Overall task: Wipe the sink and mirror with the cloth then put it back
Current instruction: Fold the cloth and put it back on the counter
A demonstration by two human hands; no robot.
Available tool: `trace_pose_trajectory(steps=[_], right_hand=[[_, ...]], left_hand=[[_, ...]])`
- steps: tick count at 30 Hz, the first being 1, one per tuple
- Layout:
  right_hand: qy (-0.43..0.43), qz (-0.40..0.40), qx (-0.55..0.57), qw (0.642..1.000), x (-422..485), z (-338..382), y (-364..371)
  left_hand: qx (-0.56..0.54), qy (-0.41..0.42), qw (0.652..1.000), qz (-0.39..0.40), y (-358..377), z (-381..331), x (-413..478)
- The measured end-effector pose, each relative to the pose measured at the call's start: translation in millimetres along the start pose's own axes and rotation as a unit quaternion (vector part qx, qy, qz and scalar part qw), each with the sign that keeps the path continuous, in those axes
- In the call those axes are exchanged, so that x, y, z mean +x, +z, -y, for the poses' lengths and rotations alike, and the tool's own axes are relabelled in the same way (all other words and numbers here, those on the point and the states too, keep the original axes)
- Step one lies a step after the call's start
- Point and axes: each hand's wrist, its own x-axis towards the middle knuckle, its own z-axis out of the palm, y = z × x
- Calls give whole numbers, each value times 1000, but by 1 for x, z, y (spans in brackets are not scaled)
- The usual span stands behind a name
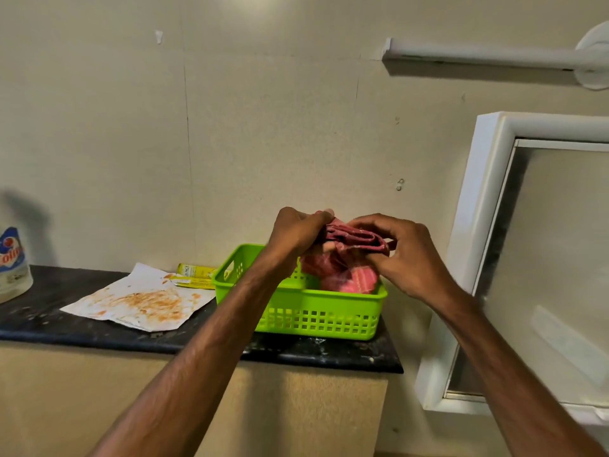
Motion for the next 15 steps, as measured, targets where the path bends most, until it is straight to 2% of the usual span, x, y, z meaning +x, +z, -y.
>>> trace_pose_trajectory(steps=[2, 3, 5, 7, 9, 11, 15], right_hand=[[2, 29, -13, 999, -6, 4, -7], [11, 62, -20, 998, -11, 7, -10], [31, 136, -28, 990, -22, 13, -17], [59, 175, -27, 982, -35, 19, -22], [84, 184, -38, 979, -46, 23, -26], [93, 186, -41, 977, -59, 25, -28], [95, 172, -29, 980, -86, 27, -31]], left_hand=[[120, 51, 991, -2, -12, 3, -6], [212, 78, 974, -11, -18, 4, -11], [408, 109, 905, -53, -27, 2, -26], [519, 127, 838, -111, -29, 0, -43], [567, 156, 790, -173, -28, 1, -56], [580, 188, 765, -206, -23, 3, -62], [545, 242, 781, -185, -1, 8, -65]])
